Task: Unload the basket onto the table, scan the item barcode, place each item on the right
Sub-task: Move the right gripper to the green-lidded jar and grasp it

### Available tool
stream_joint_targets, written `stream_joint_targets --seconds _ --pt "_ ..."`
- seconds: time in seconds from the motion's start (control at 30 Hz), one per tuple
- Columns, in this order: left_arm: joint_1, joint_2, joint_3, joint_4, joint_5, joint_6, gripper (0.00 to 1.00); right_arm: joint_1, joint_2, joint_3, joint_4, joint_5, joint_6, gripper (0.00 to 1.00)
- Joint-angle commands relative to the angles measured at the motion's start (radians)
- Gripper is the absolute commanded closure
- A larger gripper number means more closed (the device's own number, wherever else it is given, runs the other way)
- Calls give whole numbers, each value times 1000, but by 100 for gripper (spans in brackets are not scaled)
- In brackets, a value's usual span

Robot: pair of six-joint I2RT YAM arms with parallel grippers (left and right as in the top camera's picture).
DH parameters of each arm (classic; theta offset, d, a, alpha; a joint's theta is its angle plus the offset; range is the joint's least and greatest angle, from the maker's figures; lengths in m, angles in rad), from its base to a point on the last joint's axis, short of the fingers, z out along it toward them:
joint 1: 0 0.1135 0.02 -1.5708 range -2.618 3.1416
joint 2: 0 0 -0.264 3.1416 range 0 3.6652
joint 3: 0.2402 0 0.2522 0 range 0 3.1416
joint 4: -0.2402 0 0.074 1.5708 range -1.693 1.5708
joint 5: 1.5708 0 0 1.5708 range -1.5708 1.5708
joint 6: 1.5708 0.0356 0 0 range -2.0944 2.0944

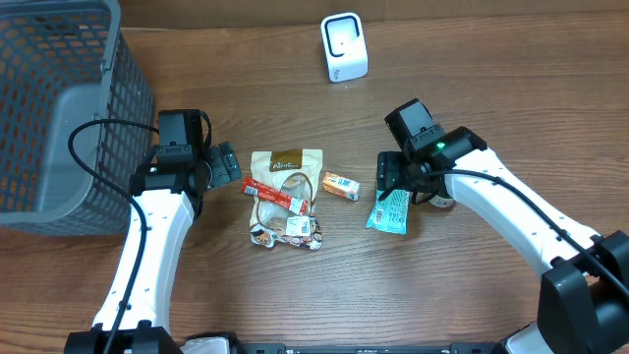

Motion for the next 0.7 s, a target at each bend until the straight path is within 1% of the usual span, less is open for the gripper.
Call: stream_joint_targets --seconds 0.0,0.13,0.27,0.33,0.4,0.47,0.5,0.67 --pt "0 2 10 1 -13 4 0 -19 -19 66 -31 37 4 20" --pt "0 2 10 1 -13 4 0 -58 -19 161 -122 37 13 17" --pt "0 2 10 1 -13 4 0 -115 -19 214 -200 37 88 17" --pt "0 2 10 1 -13 4 0 -146 -15 213 -231 37 118 14" --pt "0 2 10 1 -13 4 0 -172 -10 206 -256 37 117 11" --pt "0 2 10 1 -13 4 0 -193 -10 184 -262 37 117 3" --pt "0 2 10 2 -13 4 0 -201 -10 172 -261 37 117 0" --pt "0 2 10 1 -13 4 0 -212 -8 111 -243 34 117 0"
